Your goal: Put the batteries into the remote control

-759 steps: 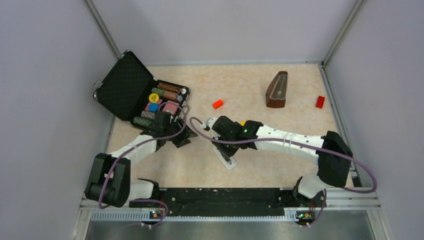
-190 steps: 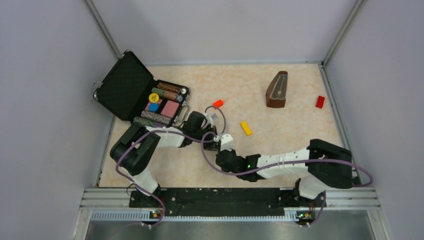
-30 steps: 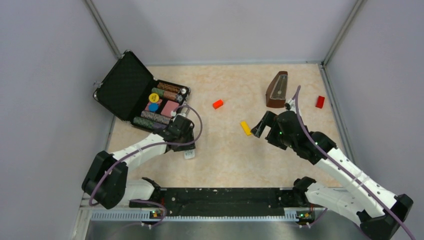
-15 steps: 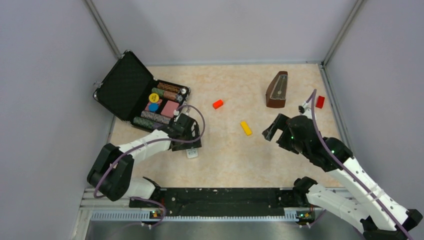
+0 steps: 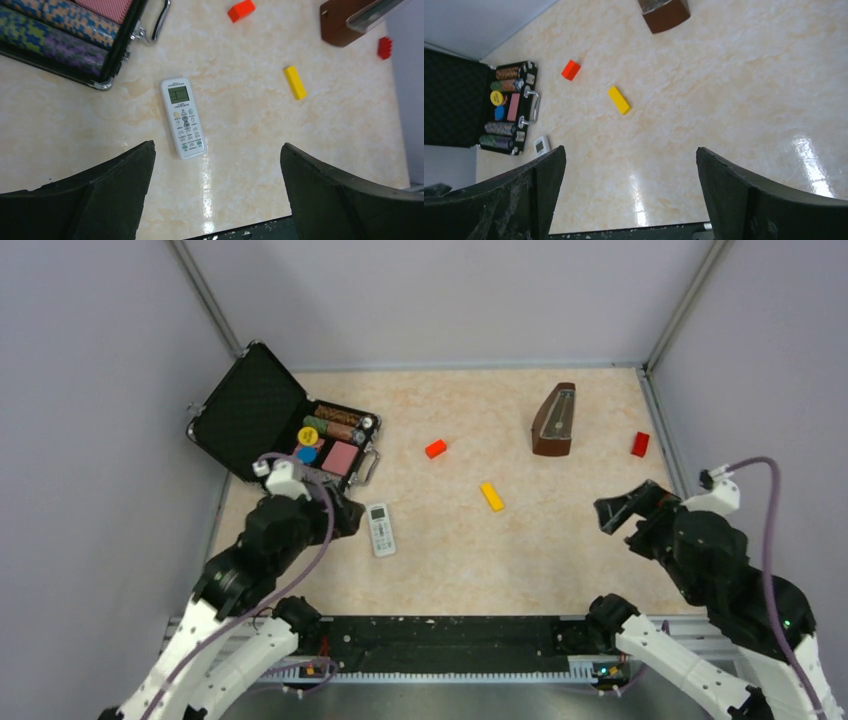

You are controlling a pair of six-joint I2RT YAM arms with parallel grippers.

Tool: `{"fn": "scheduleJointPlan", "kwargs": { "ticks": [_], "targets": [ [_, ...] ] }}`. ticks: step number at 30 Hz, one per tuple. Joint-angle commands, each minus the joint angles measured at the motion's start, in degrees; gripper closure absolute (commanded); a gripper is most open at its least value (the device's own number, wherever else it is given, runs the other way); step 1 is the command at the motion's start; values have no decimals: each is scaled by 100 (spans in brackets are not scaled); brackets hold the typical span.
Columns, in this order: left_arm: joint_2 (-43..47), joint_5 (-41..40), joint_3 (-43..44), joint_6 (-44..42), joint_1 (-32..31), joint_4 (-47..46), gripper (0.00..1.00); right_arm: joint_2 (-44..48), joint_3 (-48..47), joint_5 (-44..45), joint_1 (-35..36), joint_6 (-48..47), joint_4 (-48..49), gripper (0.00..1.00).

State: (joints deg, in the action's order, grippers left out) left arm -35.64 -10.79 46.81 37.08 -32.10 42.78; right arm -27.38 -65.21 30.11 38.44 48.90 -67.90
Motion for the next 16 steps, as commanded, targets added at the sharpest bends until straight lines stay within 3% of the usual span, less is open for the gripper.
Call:
{"fn": "scheduleJointPlan", "kwargs": {
  "ticks": [1,7,16],
  "targets": [
    [1248,-832,234,-124,-24,1064,1,451,-513,902,-37,-290,-758,1],
    [2447,-1096,218,110,-20,1412,1,747,-1138,1363,-38,-187,-1416,1],
    [2717,-1270,483,155,-14,1597,1,745,-1319,1279,-36,117,-1560,1]
  ]
}}
